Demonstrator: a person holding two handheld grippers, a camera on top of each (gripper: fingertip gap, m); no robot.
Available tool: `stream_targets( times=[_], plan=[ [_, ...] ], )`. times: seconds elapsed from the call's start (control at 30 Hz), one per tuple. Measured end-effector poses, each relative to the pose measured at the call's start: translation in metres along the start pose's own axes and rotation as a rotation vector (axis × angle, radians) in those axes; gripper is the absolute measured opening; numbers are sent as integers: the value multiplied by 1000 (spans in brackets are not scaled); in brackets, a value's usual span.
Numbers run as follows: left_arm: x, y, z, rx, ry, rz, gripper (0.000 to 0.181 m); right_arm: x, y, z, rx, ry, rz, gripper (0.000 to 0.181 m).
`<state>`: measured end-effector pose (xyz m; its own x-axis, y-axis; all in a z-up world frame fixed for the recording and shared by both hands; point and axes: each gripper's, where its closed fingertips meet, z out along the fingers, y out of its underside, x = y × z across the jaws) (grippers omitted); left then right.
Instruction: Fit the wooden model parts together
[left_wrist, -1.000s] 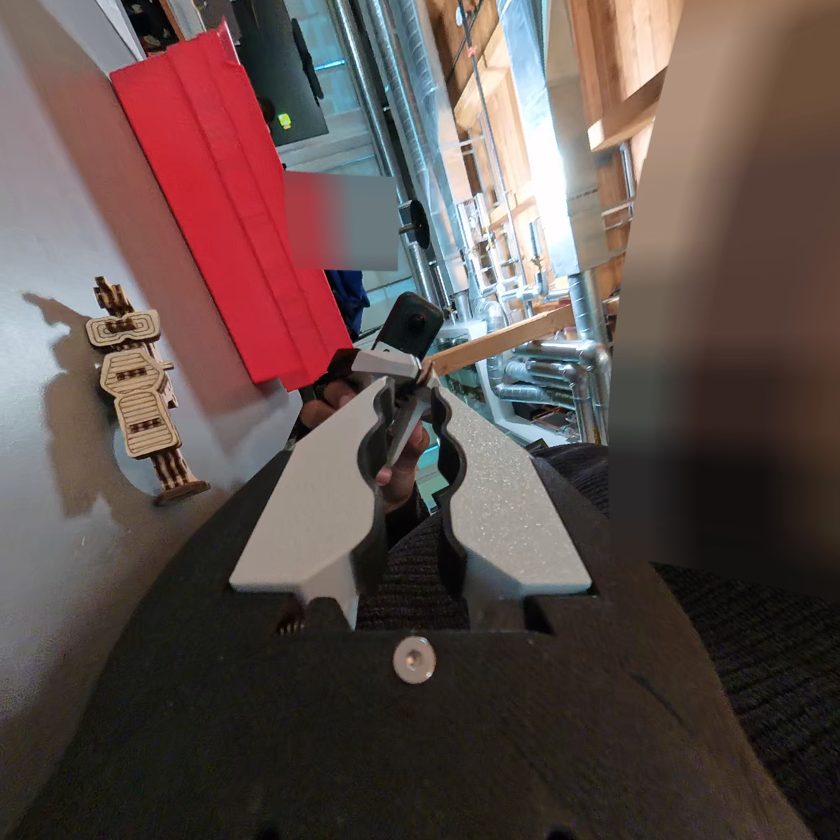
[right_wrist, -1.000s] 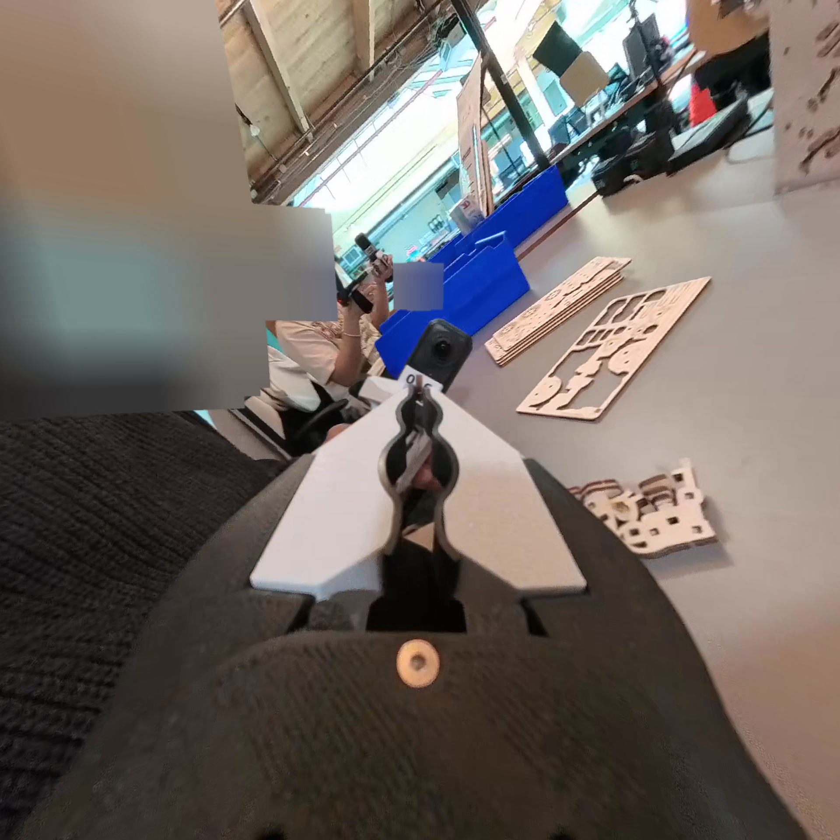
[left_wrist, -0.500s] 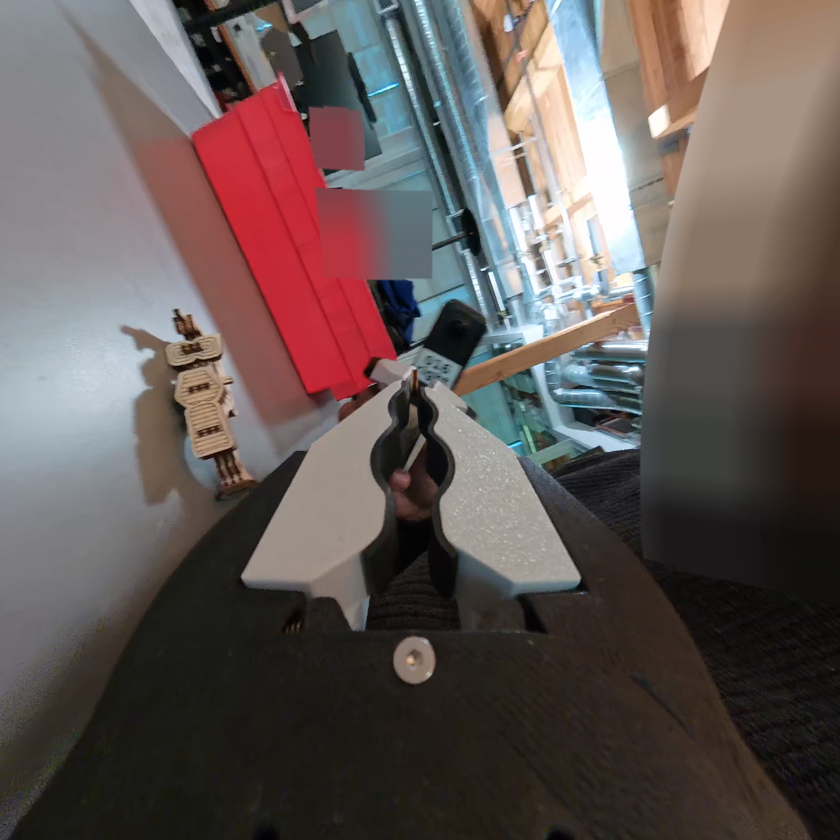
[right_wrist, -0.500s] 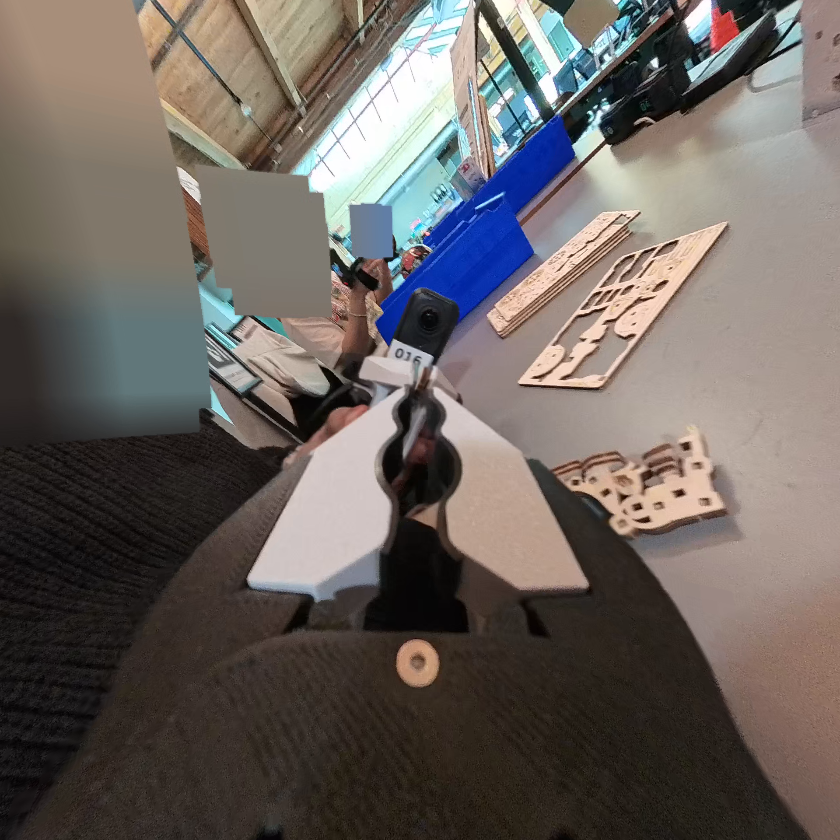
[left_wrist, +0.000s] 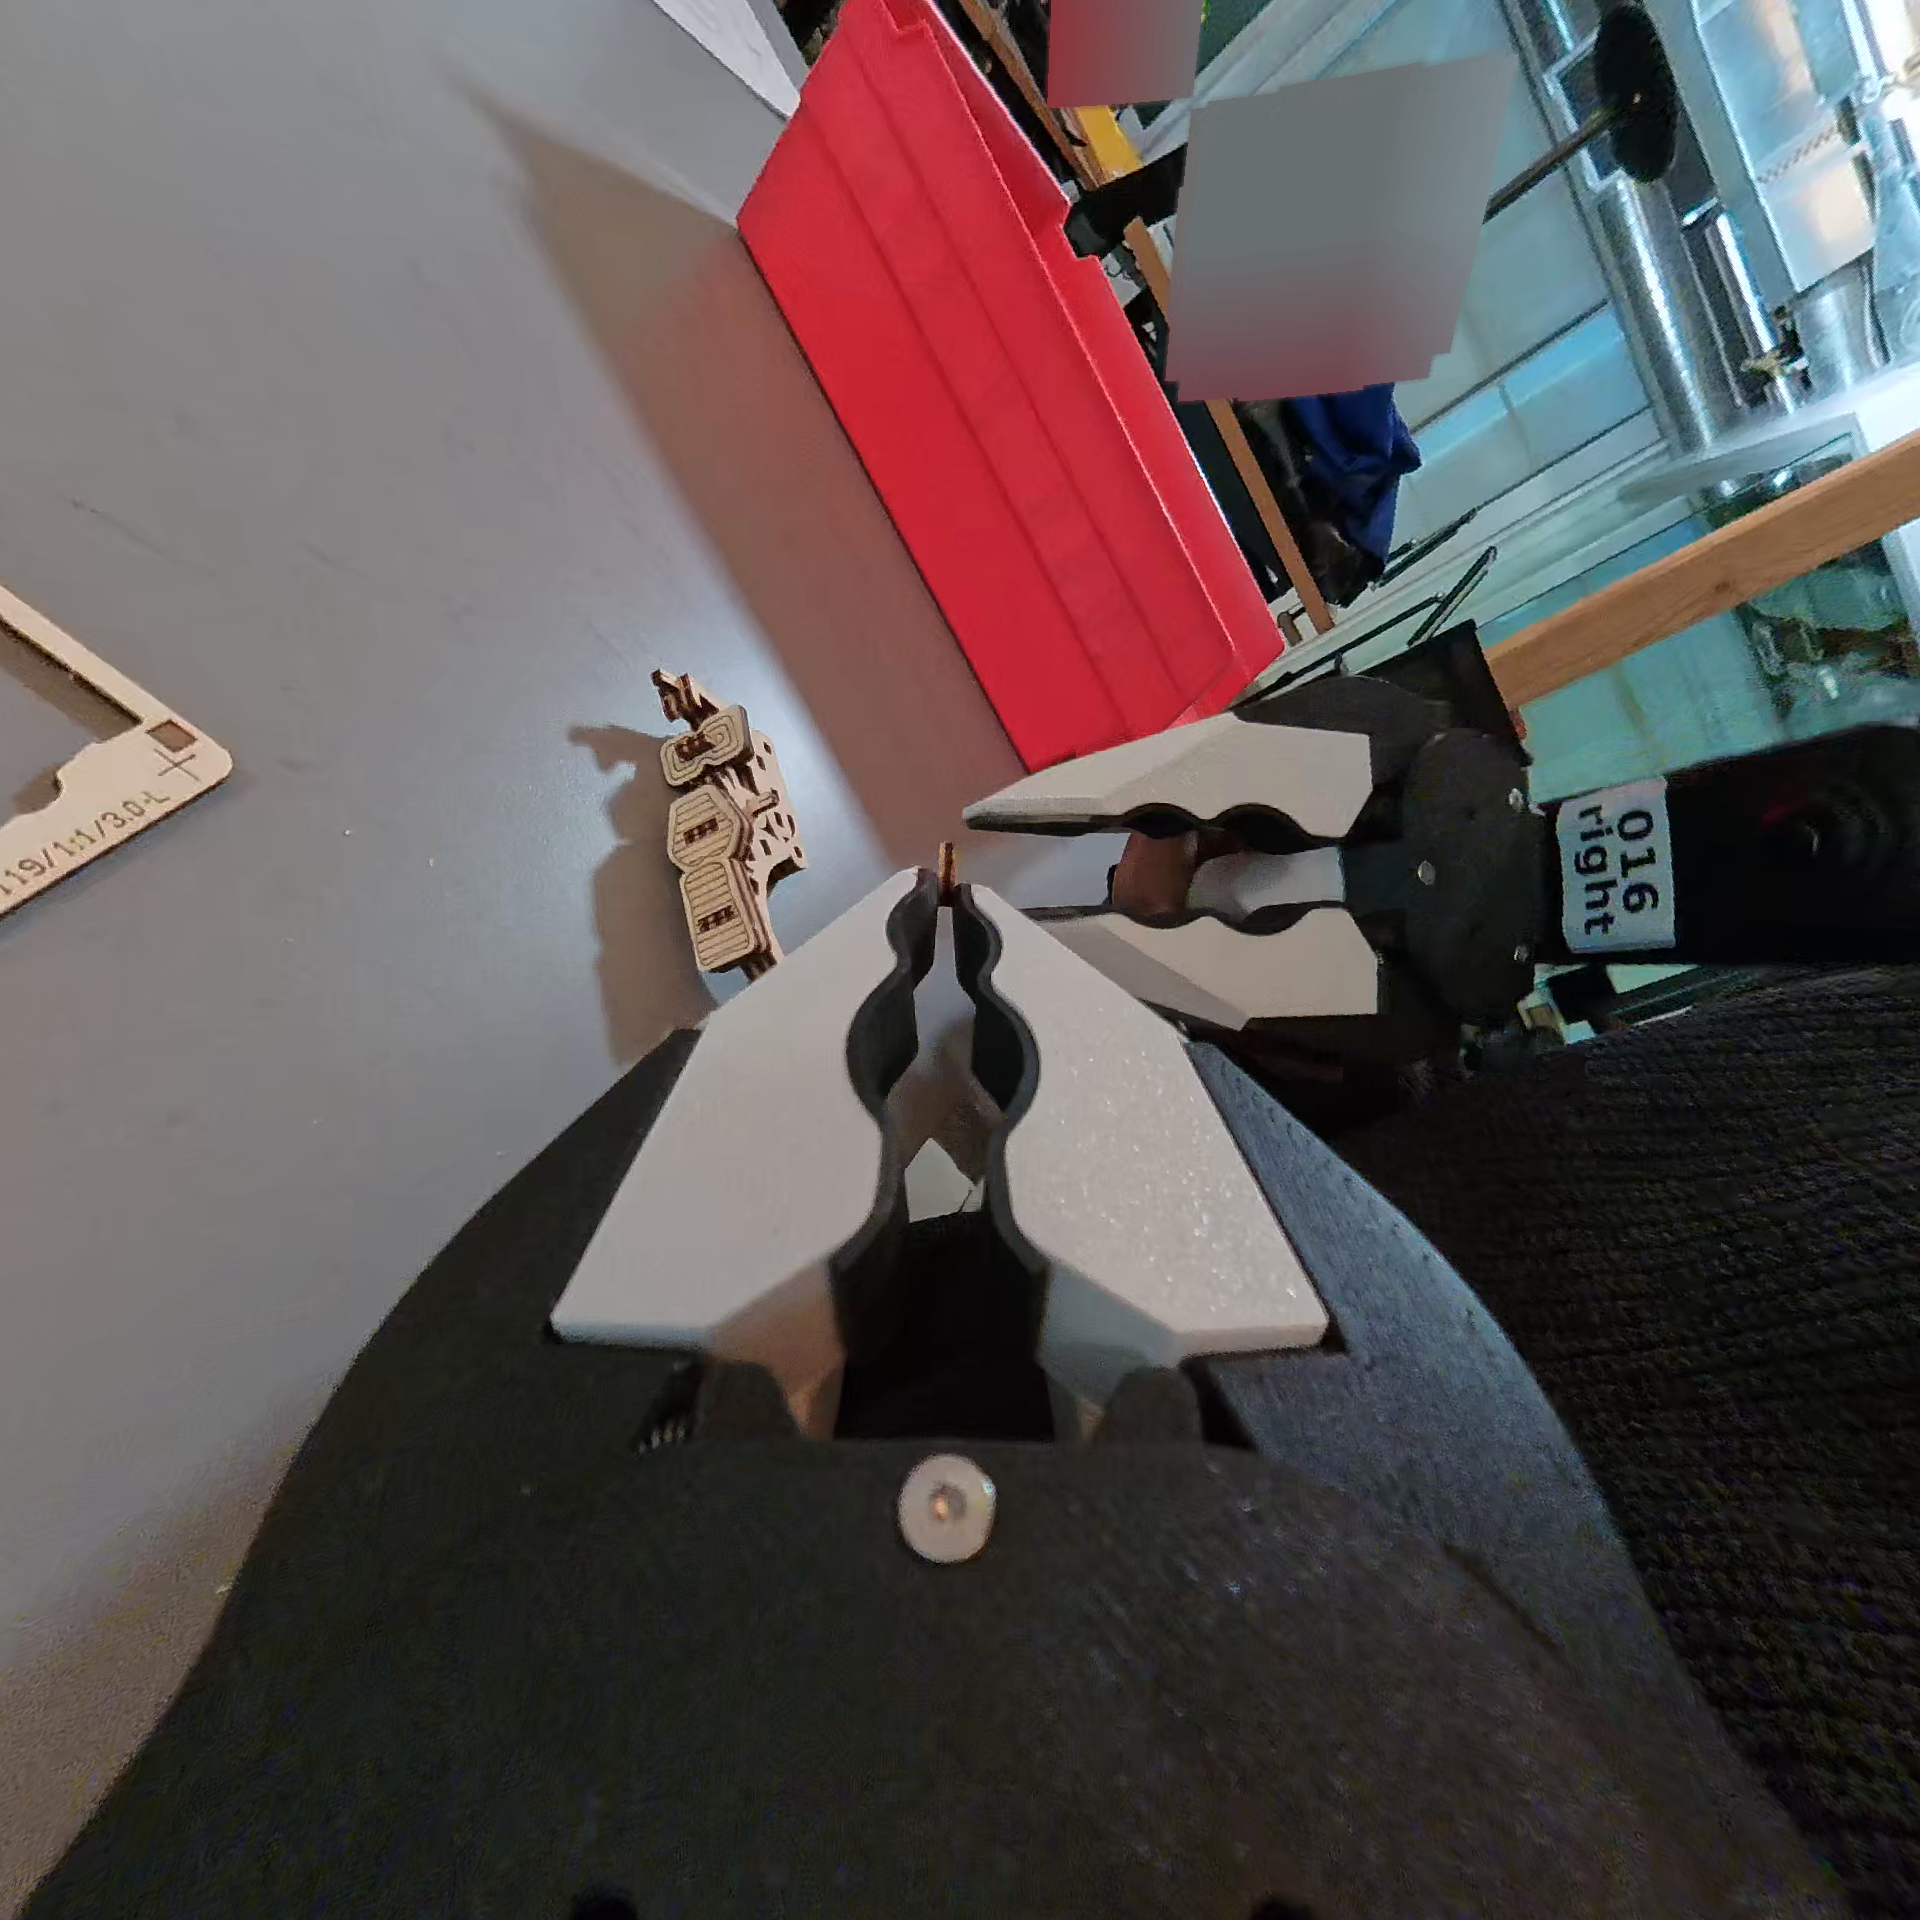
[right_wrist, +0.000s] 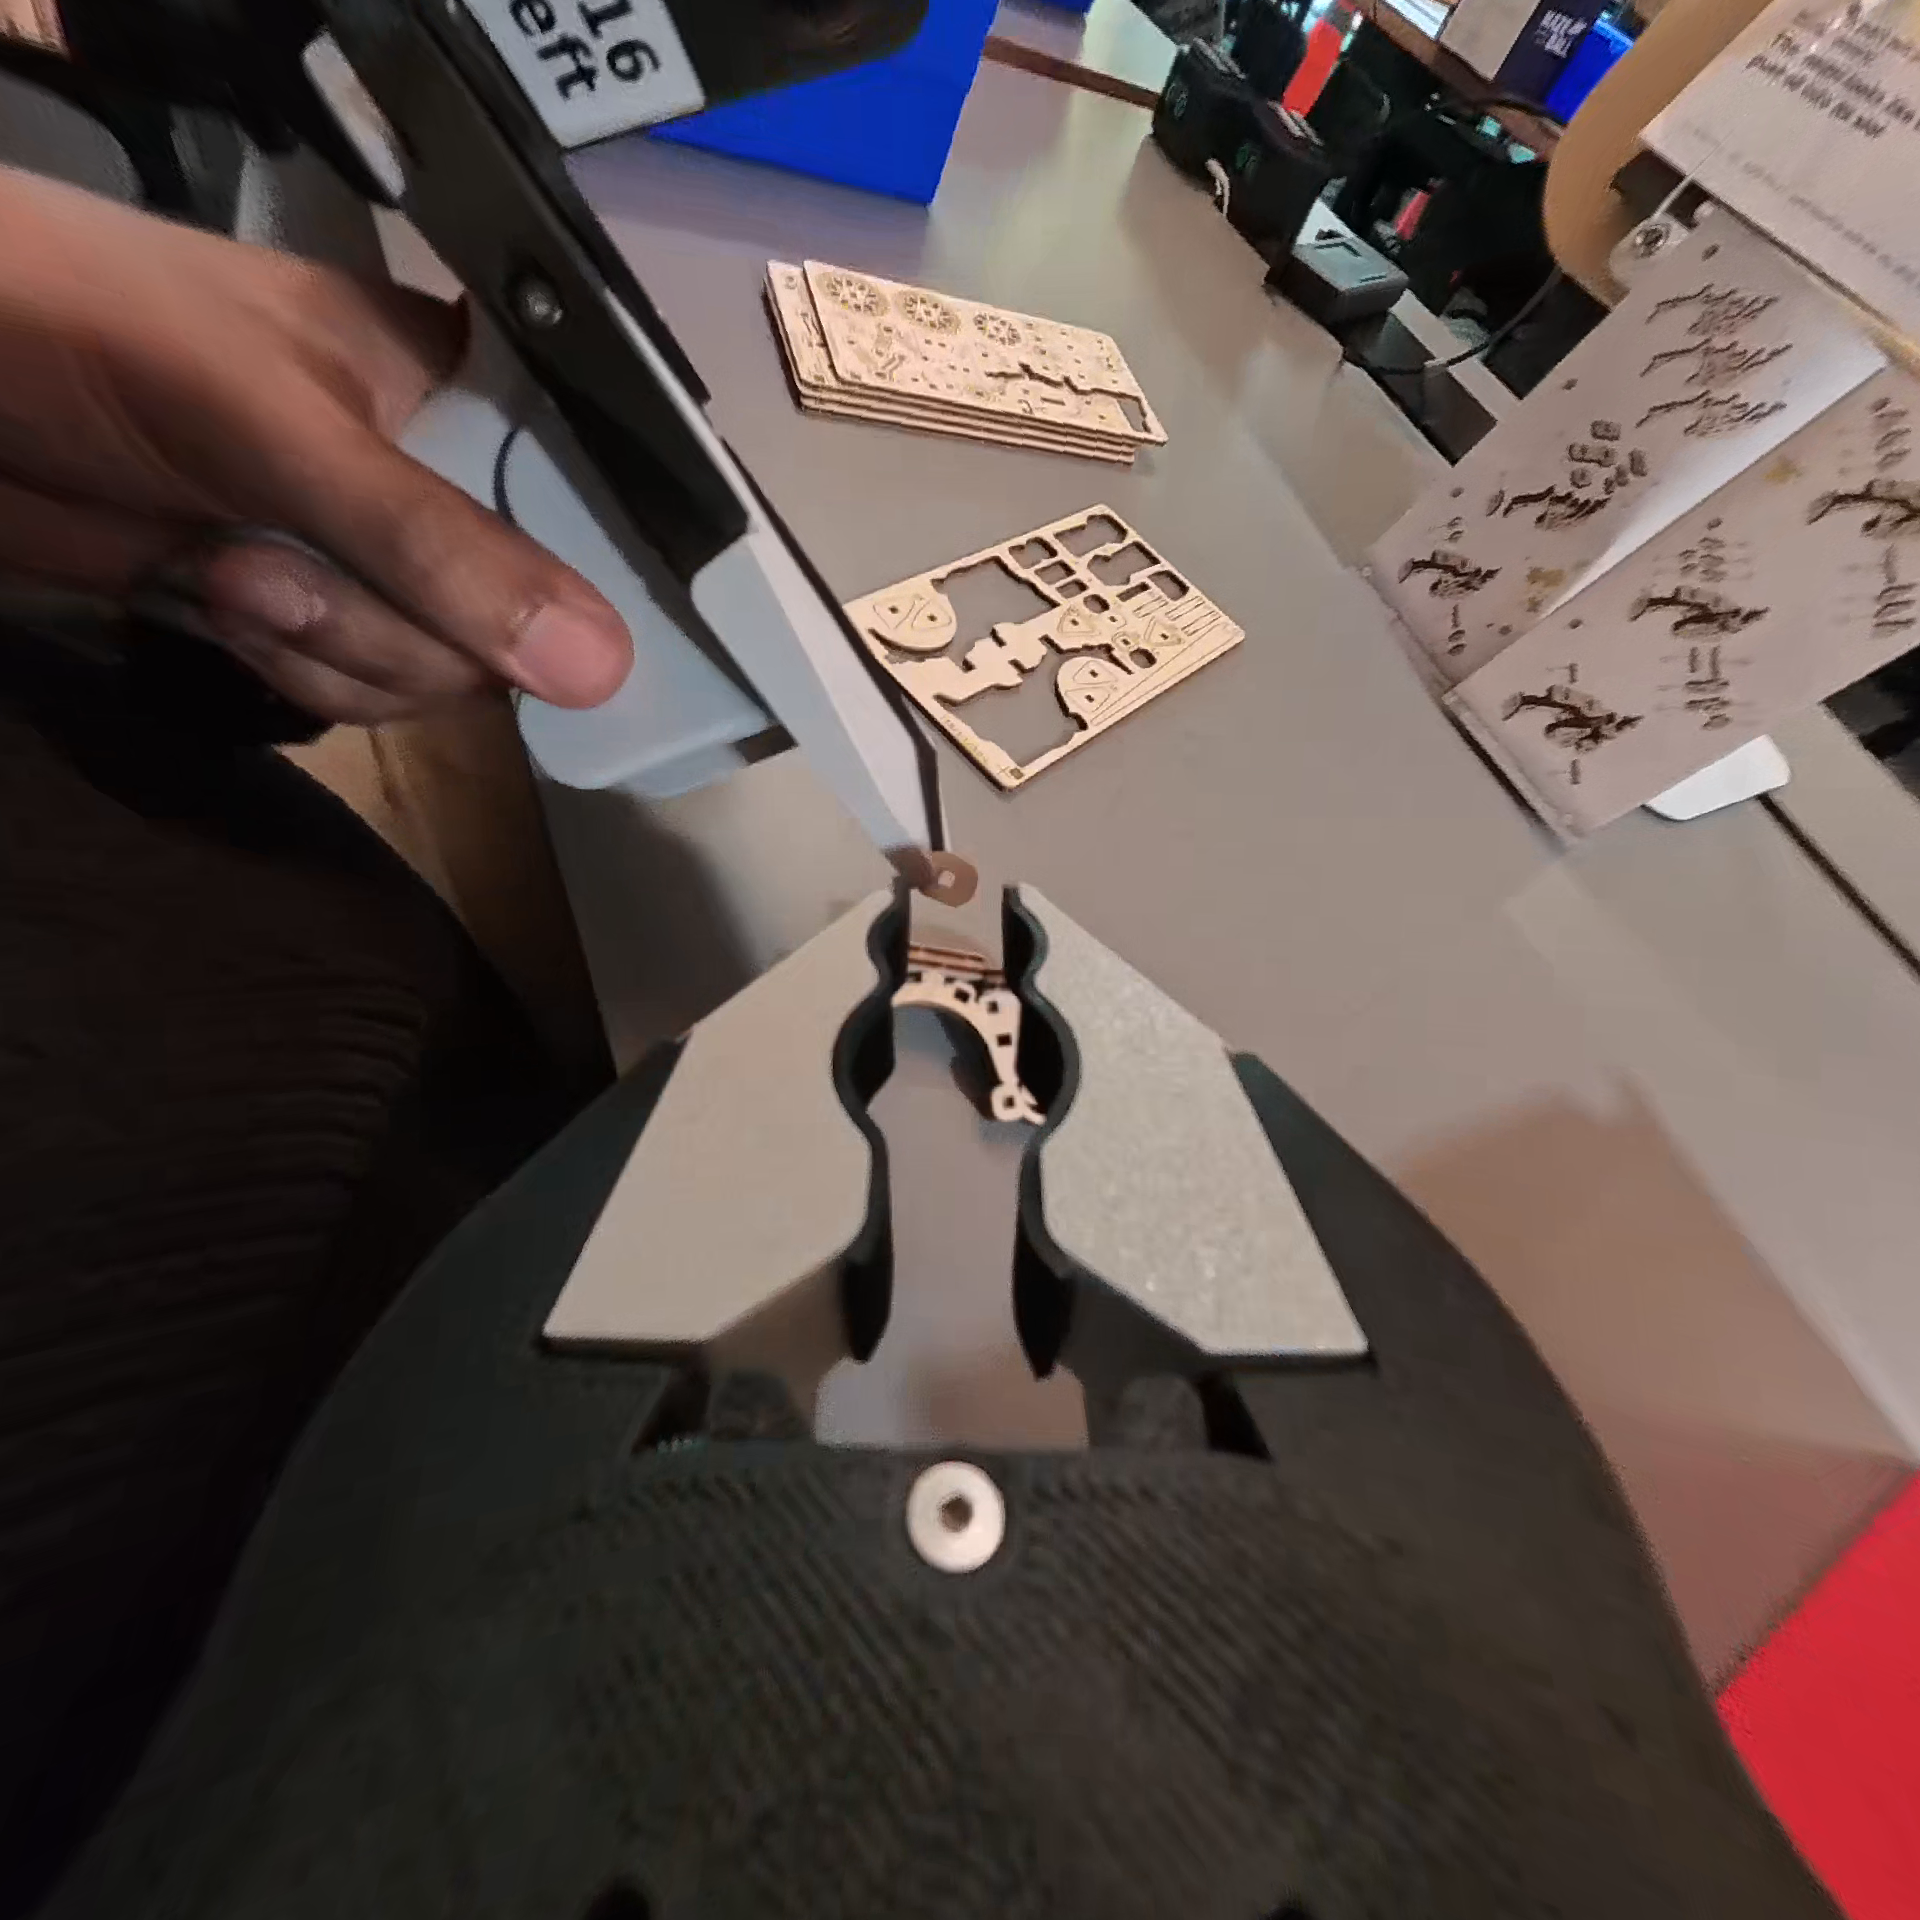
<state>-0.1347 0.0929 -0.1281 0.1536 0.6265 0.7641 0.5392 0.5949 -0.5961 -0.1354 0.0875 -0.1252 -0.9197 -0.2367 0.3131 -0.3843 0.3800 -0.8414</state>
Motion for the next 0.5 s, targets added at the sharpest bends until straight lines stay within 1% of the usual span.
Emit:
stream_targets(
  times=[0.13,0.3,0.4,0.5],
  plan=[
    [1,2,-1,0,29,-44,1,-3,2,1,-41,34,-127,16],
    [-6,6,-3,-38,-32,-5,1,-7,11,5,-110,69,-315,17],
    [-8,9,-3,-74,-64,33,1,-10,10,5,-106,78,-365,16],
    [-9,13,-2,-104,-93,60,2,-8,11,7,-113,100,-387,9]
  ],
)
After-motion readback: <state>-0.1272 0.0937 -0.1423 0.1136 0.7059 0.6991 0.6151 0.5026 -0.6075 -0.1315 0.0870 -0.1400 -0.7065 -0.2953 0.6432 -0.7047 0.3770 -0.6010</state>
